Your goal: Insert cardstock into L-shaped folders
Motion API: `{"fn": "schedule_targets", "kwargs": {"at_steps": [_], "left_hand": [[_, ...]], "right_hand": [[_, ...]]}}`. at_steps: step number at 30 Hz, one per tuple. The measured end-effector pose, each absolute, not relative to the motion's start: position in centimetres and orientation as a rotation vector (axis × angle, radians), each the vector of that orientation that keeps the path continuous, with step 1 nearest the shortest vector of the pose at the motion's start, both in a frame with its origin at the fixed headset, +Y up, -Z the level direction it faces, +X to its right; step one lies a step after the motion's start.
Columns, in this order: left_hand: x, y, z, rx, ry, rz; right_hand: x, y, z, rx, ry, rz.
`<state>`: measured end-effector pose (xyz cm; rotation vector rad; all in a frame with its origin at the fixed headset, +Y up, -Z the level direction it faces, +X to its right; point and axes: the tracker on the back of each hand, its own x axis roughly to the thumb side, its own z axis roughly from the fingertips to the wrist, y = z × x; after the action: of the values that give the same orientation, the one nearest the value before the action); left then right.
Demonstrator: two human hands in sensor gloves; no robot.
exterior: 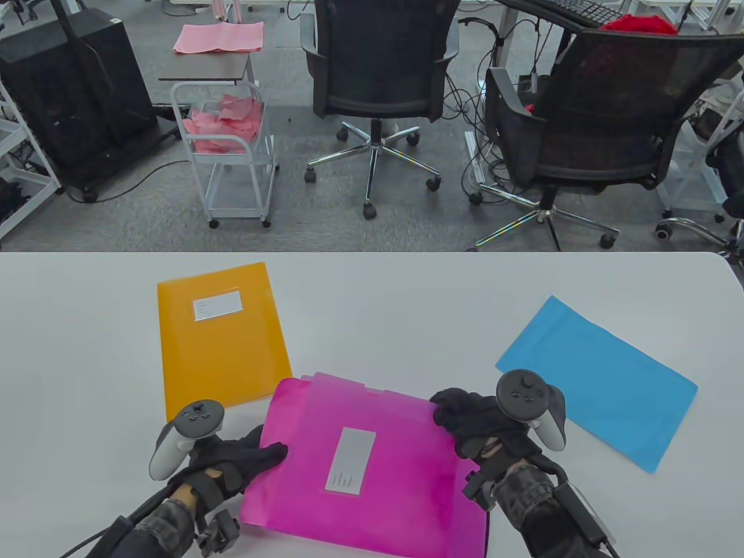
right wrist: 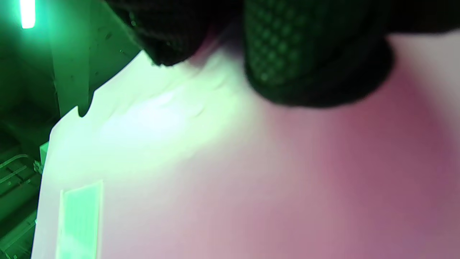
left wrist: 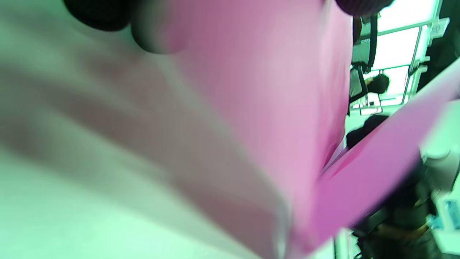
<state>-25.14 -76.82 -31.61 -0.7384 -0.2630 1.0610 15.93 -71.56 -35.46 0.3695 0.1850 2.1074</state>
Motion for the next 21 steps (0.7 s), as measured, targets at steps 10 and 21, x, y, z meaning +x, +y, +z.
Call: {"fn": "schedule_targets", "kwargs": {"at_steps": [10,21], "left_hand": [[-23.8,-76.6,-31.3,-0.909,-0.281,1.383],[-23.4,-76.3,-31.4,-0.853,-0.372,1.155]], "right_hand": [[15.9,-72.0,-35.5,0.349,0.182,2.176],[15.1,-72.1,-35.2,0.307,0.195,2.259]]}}
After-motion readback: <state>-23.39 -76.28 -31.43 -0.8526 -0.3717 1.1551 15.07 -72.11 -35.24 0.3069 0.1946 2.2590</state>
